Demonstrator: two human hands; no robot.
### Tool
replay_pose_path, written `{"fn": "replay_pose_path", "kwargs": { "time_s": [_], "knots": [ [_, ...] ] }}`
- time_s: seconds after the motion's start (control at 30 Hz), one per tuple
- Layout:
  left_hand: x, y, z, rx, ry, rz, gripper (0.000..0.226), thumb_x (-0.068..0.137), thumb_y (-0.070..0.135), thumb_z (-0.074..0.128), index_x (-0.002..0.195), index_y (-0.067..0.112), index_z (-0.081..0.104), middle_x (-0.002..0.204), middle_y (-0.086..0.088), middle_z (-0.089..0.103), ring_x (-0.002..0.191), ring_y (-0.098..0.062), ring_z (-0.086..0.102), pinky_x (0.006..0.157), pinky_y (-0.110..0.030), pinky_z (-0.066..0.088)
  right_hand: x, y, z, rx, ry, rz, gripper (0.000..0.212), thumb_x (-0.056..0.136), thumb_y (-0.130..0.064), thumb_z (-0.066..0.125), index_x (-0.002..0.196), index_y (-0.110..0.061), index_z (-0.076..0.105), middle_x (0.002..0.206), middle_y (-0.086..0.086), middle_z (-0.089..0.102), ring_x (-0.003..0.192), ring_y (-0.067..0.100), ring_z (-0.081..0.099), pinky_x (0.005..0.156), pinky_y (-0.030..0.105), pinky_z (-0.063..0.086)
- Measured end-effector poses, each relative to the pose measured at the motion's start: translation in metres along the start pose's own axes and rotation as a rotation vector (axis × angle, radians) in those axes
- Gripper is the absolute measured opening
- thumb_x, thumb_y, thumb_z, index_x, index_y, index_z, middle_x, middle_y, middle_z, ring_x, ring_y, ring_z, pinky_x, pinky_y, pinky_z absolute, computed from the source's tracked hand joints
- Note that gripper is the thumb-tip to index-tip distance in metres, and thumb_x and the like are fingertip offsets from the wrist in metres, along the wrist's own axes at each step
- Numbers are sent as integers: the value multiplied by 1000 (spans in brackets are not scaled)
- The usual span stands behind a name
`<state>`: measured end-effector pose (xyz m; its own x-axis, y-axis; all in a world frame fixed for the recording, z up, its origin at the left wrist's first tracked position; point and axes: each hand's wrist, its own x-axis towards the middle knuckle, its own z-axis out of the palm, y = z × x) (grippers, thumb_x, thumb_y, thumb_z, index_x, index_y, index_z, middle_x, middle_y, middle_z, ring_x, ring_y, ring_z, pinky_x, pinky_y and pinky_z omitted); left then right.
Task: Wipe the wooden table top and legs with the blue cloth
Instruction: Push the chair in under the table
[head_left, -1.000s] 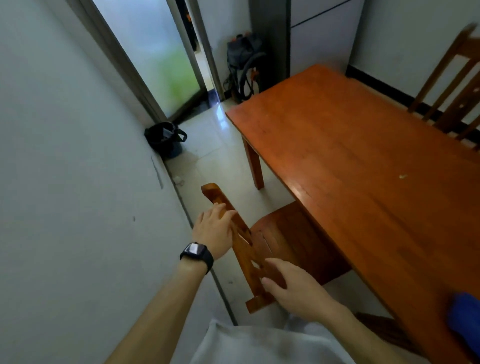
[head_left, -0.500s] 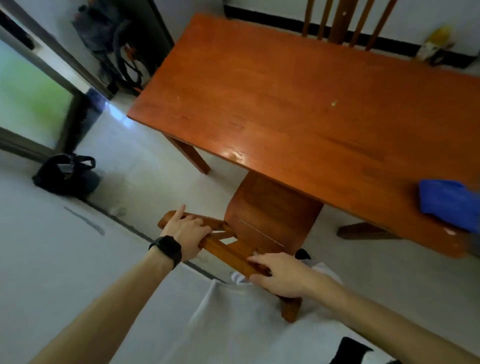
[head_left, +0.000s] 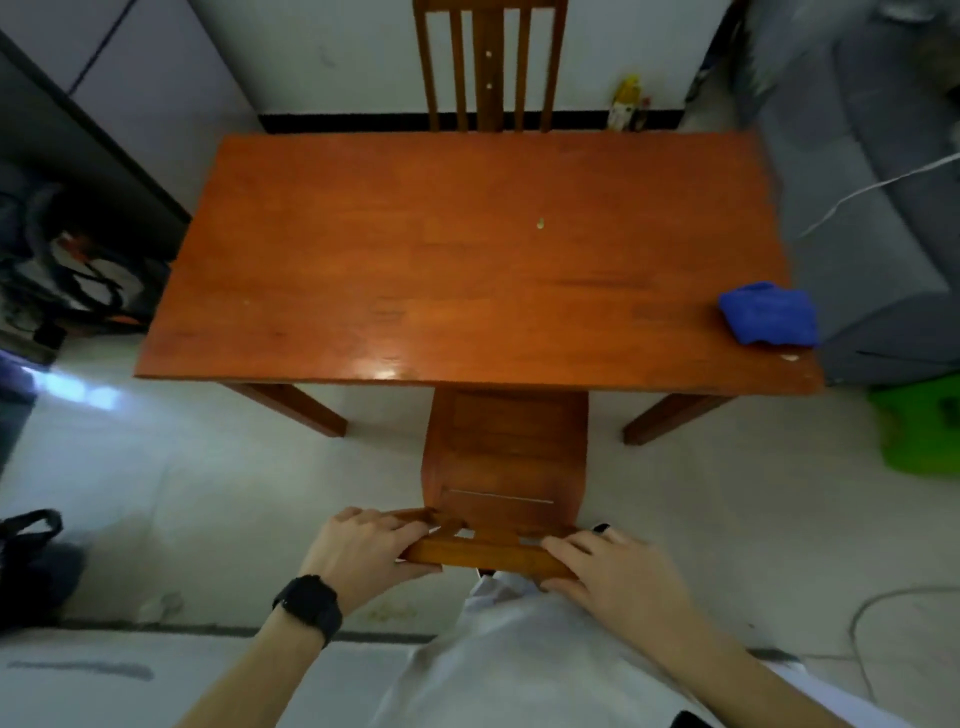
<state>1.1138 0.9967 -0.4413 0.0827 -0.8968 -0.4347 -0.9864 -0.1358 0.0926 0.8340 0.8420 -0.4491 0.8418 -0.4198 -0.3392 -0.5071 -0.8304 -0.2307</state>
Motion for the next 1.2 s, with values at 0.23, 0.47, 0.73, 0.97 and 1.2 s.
{"fn": "replay_pose_path", "kwargs": {
  "time_s": [0.23,0.47,0.73,0.97,1.2],
  "knots": [
    [4,-19,-15,-4,-26,-98,66,82,81,16,121,43,53,104,16,67,92,-9,63,85,-27,45,34,-5,-29,-151,129,-136,48,89,-64,28,109,-36,61,78,-14,68,53,12,63,35,25,38],
    [31,-57,-23,114,123,-63,61,92,71,14,139,40,38,108,6,66,92,-19,65,82,-34,50,100,6,-63,-285,92,-163,50,90,-68,31,111,-34,61,71,-11,63,46,11,58,39,18,22],
    [42,-90,-23,146,243,-108,73,92,33,59,150,48,16,108,3,70,86,-24,69,88,-45,43,151,-9,-86,-337,51,-222,63,99,-60,24,154,-42,-1,112,1,59,60,17,51,43,27,22],
    [44,-100,-37,153,274,-290,87,79,18,75,148,47,31,109,3,67,95,-24,66,101,-57,30,181,-24,-92,-367,58,-181,59,99,-60,20,153,-45,0,106,3,59,64,20,58,46,28,33],
    [51,-105,-40,160,270,-322,91,74,14,78,146,47,34,110,3,67,98,-23,66,105,-62,28,192,-27,-98,-336,33,-123,59,98,-63,23,152,-47,4,101,2,59,60,17,52,47,28,31]
  ]
}}
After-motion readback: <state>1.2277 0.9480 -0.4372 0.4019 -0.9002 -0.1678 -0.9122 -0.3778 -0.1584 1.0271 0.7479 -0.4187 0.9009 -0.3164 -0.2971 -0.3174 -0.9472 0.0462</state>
